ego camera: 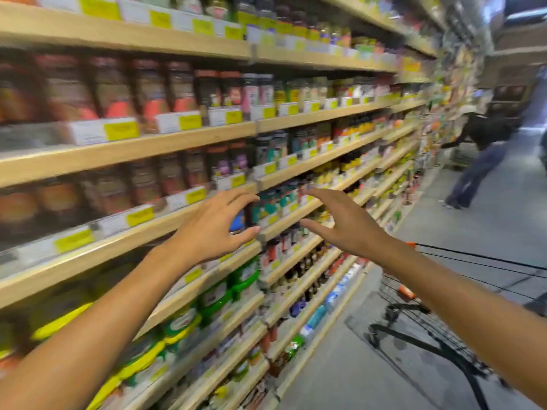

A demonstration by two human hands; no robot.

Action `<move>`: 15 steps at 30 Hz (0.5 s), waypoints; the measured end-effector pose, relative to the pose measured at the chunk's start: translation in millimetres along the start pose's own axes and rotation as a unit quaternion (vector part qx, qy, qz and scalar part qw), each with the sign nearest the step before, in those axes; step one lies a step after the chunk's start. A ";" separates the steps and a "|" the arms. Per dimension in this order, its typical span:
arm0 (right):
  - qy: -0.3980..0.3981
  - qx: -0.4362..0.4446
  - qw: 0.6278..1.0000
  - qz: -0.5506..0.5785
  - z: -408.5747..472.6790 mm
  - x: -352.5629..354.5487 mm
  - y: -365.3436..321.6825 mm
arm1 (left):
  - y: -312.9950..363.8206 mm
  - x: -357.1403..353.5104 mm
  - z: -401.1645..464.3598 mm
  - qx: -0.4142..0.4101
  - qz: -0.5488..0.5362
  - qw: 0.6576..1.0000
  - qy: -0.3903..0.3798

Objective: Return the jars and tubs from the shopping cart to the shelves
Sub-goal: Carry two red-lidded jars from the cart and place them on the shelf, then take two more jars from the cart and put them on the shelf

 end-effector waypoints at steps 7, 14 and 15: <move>0.008 -0.104 0.992 -0.065 -93.9 80.4 174.5 | 162.4 -82.2 123.0 -0.096 -0.010 0.995 -0.037; -0.006 -0.225 0.966 -0.131 -166.8 137.1 306.6 | 308.2 -160.8 214.9 -0.174 -0.064 0.980 -0.070; -0.005 -0.236 0.963 -0.133 -172.6 141.2 321.6 | 324.6 -171.6 225.5 -0.178 -0.074 0.978 -0.080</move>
Point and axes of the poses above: each hand's wrist, its own z-axis towards the middle knuckle, its own x-axis out of the back of the hand, y = z × x, the point moved 5 cm from there along z, towards the middle knuckle, and after that the axes turned 14 degrees about z, right-handed, at the moved point
